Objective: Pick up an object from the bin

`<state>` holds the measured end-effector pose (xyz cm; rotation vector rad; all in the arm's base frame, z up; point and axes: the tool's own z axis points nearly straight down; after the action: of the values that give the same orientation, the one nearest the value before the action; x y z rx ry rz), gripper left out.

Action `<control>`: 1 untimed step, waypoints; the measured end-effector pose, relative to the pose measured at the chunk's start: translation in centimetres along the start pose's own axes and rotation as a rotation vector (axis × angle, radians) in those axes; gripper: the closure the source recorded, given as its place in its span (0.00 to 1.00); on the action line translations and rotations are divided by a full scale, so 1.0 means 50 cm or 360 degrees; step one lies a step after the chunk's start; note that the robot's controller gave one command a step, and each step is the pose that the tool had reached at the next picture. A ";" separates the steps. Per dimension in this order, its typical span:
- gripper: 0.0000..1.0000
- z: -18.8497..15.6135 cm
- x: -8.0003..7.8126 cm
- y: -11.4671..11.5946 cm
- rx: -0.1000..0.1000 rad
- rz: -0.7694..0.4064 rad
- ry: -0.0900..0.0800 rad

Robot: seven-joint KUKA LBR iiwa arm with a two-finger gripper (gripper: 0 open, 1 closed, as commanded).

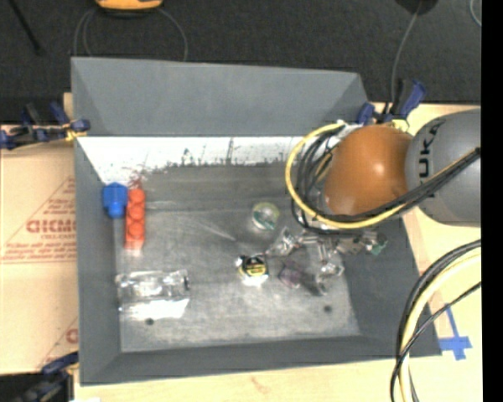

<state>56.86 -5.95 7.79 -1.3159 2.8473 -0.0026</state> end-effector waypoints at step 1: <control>1.00 -0.002 -0.001 -0.001 0.0002 0.0002 -0.0003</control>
Offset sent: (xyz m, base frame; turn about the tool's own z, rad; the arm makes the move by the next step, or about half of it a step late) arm 0.0000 0.0000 0.0000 0.0000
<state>56.93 -5.93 7.88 -1.3135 2.8463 -0.0031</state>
